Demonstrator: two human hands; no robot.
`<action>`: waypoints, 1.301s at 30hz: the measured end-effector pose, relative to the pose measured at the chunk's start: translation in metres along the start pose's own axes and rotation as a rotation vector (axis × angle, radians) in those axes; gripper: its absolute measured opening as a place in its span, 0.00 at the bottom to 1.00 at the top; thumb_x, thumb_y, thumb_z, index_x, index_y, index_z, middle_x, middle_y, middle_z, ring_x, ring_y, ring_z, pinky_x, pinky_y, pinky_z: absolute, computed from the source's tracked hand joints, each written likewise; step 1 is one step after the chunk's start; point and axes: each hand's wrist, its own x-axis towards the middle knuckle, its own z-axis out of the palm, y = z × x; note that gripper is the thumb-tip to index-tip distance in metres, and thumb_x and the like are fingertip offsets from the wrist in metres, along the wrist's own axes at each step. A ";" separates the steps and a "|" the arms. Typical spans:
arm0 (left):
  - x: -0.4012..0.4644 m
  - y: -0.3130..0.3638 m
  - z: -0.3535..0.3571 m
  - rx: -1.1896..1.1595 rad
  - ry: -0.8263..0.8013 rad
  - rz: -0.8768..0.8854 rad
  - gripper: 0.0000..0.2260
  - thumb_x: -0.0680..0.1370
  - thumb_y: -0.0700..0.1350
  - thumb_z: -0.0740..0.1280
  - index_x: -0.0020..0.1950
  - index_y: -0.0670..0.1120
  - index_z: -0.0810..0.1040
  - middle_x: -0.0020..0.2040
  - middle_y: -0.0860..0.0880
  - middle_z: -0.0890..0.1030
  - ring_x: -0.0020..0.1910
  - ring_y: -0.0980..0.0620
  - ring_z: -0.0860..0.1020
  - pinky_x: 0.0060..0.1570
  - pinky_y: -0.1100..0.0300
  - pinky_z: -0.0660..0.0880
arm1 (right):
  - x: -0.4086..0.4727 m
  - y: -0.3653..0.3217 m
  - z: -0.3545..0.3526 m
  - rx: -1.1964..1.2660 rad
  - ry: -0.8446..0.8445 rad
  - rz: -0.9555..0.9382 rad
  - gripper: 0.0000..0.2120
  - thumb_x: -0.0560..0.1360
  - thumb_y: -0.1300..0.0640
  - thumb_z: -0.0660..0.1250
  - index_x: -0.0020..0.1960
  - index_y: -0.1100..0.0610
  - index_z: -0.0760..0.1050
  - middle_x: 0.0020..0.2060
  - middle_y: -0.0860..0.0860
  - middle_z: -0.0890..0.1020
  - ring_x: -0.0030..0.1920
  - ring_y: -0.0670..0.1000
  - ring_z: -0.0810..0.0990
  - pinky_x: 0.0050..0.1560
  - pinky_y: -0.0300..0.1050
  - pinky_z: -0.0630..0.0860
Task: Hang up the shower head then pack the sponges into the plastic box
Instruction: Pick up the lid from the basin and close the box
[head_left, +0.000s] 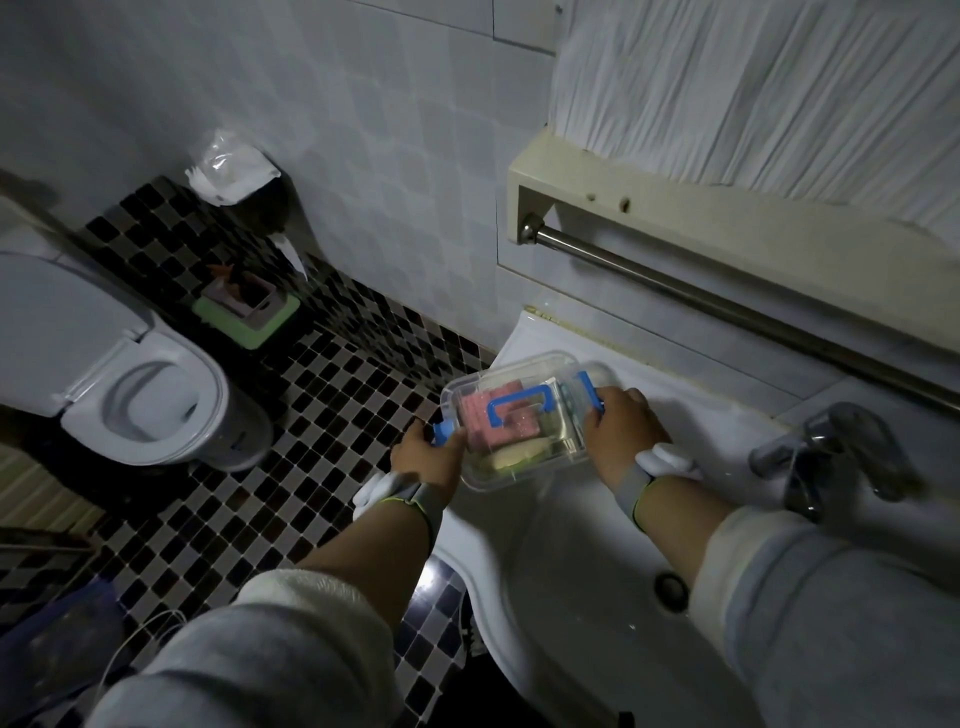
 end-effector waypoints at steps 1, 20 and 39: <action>0.004 -0.005 0.003 0.017 0.024 -0.017 0.37 0.63 0.72 0.65 0.62 0.49 0.77 0.55 0.44 0.83 0.49 0.39 0.83 0.48 0.40 0.82 | 0.000 0.000 0.001 -0.007 -0.004 -0.005 0.15 0.79 0.49 0.55 0.59 0.52 0.74 0.56 0.55 0.74 0.52 0.63 0.79 0.52 0.53 0.77; -0.026 0.031 -0.011 0.229 0.105 0.198 0.10 0.77 0.52 0.66 0.44 0.47 0.77 0.42 0.46 0.79 0.36 0.49 0.77 0.32 0.57 0.71 | -0.013 0.000 -0.004 -0.052 -0.038 -0.026 0.13 0.81 0.50 0.55 0.58 0.56 0.72 0.56 0.57 0.76 0.54 0.62 0.78 0.55 0.56 0.77; -0.002 0.071 0.003 0.091 -0.258 0.210 0.23 0.80 0.45 0.64 0.75 0.53 0.68 0.58 0.46 0.81 0.43 0.44 0.83 0.39 0.46 0.84 | -0.007 0.033 0.010 0.624 -0.014 0.420 0.15 0.70 0.43 0.61 0.47 0.52 0.77 0.33 0.56 0.84 0.29 0.56 0.85 0.36 0.58 0.84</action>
